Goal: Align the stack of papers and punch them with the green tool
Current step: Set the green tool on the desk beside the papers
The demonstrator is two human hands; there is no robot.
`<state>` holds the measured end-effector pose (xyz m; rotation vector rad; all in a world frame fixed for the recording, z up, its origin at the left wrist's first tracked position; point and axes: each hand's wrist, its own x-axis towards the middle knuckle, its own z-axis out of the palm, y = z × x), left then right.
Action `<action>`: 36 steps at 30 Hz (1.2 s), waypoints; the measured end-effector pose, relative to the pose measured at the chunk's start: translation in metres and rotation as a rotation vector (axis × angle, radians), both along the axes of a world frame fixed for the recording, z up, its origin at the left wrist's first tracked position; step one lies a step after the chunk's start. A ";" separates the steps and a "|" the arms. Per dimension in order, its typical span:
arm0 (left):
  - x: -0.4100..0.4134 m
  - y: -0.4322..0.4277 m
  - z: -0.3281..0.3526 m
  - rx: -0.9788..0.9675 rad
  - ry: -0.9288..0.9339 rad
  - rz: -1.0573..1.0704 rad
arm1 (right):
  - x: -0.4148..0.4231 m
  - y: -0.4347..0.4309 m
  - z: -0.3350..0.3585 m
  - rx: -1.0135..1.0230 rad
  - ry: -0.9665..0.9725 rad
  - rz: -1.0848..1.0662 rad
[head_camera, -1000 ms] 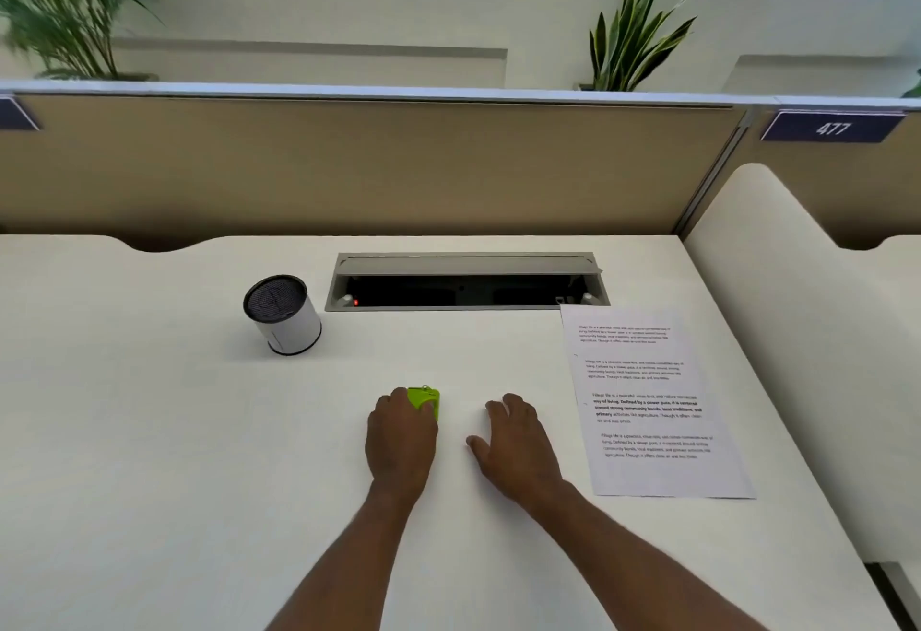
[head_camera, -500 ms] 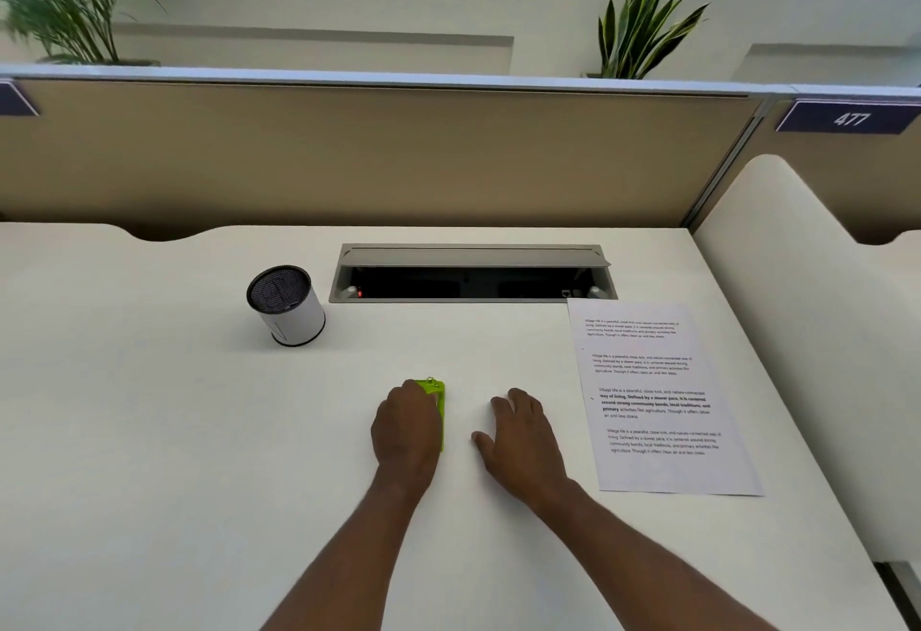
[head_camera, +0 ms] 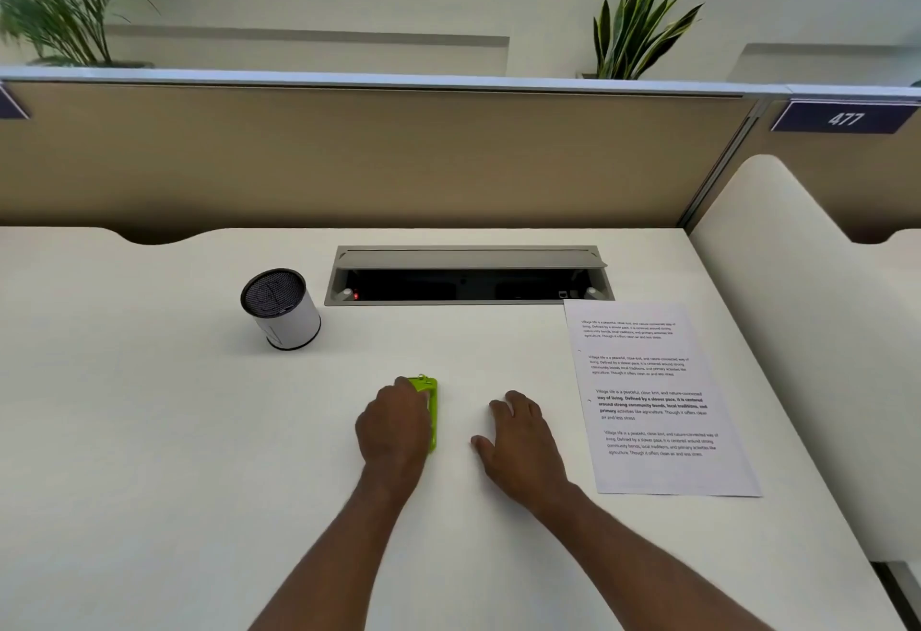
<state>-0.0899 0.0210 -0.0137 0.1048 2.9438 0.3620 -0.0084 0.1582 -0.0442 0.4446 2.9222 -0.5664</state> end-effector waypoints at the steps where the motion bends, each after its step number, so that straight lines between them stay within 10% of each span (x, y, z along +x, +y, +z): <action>1: -0.003 -0.005 0.002 0.000 0.009 0.017 | 0.000 0.001 0.000 -0.002 0.003 0.001; 21: -0.047 -0.122 -0.009 -0.025 0.111 0.191 | -0.007 -0.011 0.000 0.004 -0.007 -0.041; 31: 0.020 -0.052 -0.033 0.161 0.239 -0.420 | -0.041 -0.061 -0.005 -0.098 0.035 0.320; 36: 0.042 -0.062 -0.050 0.131 0.142 -0.390 | -0.038 -0.054 -0.014 -0.060 0.093 0.451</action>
